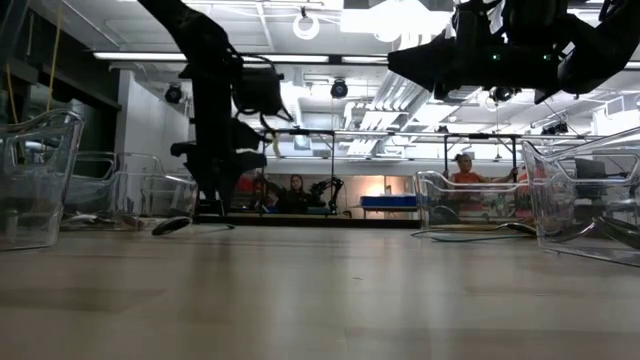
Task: Sort silverware by color (type)
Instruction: Put the blue spoon into the bottom right transparent bin
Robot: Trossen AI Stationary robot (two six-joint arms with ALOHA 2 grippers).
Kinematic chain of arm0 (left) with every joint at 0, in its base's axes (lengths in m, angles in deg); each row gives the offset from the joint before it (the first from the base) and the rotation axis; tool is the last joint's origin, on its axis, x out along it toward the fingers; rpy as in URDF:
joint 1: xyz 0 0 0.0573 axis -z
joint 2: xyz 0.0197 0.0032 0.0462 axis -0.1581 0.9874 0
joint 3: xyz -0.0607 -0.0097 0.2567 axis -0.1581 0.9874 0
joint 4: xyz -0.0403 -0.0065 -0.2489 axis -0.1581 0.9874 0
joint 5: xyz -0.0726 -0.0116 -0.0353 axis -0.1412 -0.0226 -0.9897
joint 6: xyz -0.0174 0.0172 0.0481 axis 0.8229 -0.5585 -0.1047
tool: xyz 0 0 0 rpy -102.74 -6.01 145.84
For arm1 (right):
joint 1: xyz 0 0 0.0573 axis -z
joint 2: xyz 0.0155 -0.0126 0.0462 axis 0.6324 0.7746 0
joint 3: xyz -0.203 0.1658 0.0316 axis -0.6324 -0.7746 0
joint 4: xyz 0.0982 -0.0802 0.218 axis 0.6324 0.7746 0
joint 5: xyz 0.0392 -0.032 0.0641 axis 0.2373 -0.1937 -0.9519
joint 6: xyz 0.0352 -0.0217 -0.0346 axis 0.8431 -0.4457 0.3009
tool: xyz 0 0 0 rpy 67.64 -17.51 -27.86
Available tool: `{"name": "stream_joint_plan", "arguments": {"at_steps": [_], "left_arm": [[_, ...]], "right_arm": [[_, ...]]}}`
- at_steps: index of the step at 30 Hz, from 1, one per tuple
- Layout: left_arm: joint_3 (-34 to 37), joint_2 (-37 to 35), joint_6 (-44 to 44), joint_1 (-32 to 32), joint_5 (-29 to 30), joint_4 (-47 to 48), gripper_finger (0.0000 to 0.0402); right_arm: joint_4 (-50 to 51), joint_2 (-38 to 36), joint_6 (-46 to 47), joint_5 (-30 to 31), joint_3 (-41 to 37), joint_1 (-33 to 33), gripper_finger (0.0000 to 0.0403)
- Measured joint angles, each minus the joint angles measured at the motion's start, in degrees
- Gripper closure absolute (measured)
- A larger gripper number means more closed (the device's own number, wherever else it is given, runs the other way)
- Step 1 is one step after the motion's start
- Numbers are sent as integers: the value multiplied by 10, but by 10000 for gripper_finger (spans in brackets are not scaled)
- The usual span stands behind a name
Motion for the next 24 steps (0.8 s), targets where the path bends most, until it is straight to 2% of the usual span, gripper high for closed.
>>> {"name": "stream_joint_plan", "arguments": {"at_steps": [11,20,24], "left_arm": [[-6,64,-1,-23,-16,7,229],[-6,73,-29,-25,-27,-5,229],[-6,73,-69,-24,-58,-22,229]], "right_arm": [[0,0,9,-2,0,0,284],[0,0,9,-2,0,0,284],[0,0,9,-2,0,0,284]]}}
